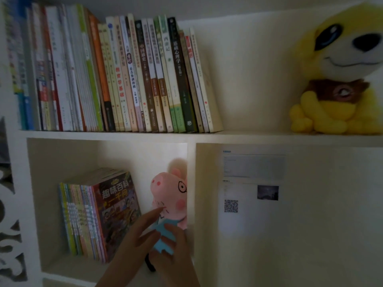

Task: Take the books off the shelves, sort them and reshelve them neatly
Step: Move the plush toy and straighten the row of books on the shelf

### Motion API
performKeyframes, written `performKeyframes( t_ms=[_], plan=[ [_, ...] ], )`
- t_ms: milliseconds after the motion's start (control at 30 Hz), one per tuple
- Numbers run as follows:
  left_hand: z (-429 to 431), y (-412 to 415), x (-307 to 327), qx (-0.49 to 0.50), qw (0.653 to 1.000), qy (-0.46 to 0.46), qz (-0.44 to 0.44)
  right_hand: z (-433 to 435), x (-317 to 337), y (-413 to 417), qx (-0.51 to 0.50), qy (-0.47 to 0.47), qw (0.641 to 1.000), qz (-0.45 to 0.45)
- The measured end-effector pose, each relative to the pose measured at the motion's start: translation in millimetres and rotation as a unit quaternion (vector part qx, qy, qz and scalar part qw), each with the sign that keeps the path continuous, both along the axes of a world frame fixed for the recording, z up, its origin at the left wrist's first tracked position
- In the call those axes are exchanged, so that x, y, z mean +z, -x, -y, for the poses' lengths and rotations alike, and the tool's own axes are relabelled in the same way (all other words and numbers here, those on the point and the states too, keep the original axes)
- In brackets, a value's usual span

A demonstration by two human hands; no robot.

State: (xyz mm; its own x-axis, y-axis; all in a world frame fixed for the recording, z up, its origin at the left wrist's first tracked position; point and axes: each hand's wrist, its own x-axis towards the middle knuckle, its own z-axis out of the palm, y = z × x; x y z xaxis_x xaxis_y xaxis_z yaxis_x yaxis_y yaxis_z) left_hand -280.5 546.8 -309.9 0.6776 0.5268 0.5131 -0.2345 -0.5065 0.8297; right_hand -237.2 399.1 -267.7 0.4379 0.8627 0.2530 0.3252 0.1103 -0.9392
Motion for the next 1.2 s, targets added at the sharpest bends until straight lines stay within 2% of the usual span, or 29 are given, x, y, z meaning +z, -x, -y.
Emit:
performKeyframes(
  t_ms=[133, 233, 367, 500, 567, 633, 733, 800, 867, 967, 1200],
  plan=[
    [3.1, 12.4, 16.6, -0.021, 0.999, -0.025, -0.003, 17.7, 10.8, -3.2, 0.016, -0.026, 0.999, 0.023],
    [12.9, 21.0, 37.6, -0.044, 0.996, -0.072, -0.03, 45.5, 26.1, -1.7, -0.022, -0.097, 0.989, 0.113],
    [57.1, 34.8, 88.0, -0.022, 0.985, -0.161, 0.056, 113.3, 83.3, -12.7, -0.067, -0.167, 0.971, 0.158],
    [135.3, 31.5, 149.0, -0.072, 0.945, -0.269, 0.173, 180.8, 147.1, -42.3, -0.193, -0.268, 0.915, 0.234],
    [164.8, 14.4, 177.3, -0.057, 0.918, -0.352, 0.171, 203.9, 170.1, -66.4, -0.287, -0.284, 0.873, 0.274],
    [182.9, -11.3, 199.9, -0.052, 0.898, -0.406, 0.16, 222.8, 188.6, -100.1, -0.383, -0.246, 0.832, 0.317],
    [198.0, -61.9, 228.2, -0.1, 0.918, -0.369, 0.103, 245.6, 209.8, -158.5, -0.497, -0.1, 0.777, 0.374],
    [205.0, -97.0, 246.8, -0.111, 0.927, -0.356, 0.03, 255.2, 219.3, -186.9, -0.534, 0.018, 0.763, 0.364],
    [209.0, -131.3, 262.3, -0.103, 0.928, -0.351, -0.063, 259.1, 225.9, -202.0, -0.526, 0.107, 0.777, 0.33],
    [210.8, -170.4, 273.8, -0.114, 0.928, -0.316, -0.163, 253.5, 228.9, -218.0, -0.462, 0.129, 0.825, 0.298],
    [202.5, -189.2, 272.4, -0.118, 0.928, -0.311, -0.169, 245.2, 229.4, -232.9, -0.454, 0.122, 0.836, 0.282]
  ],
)
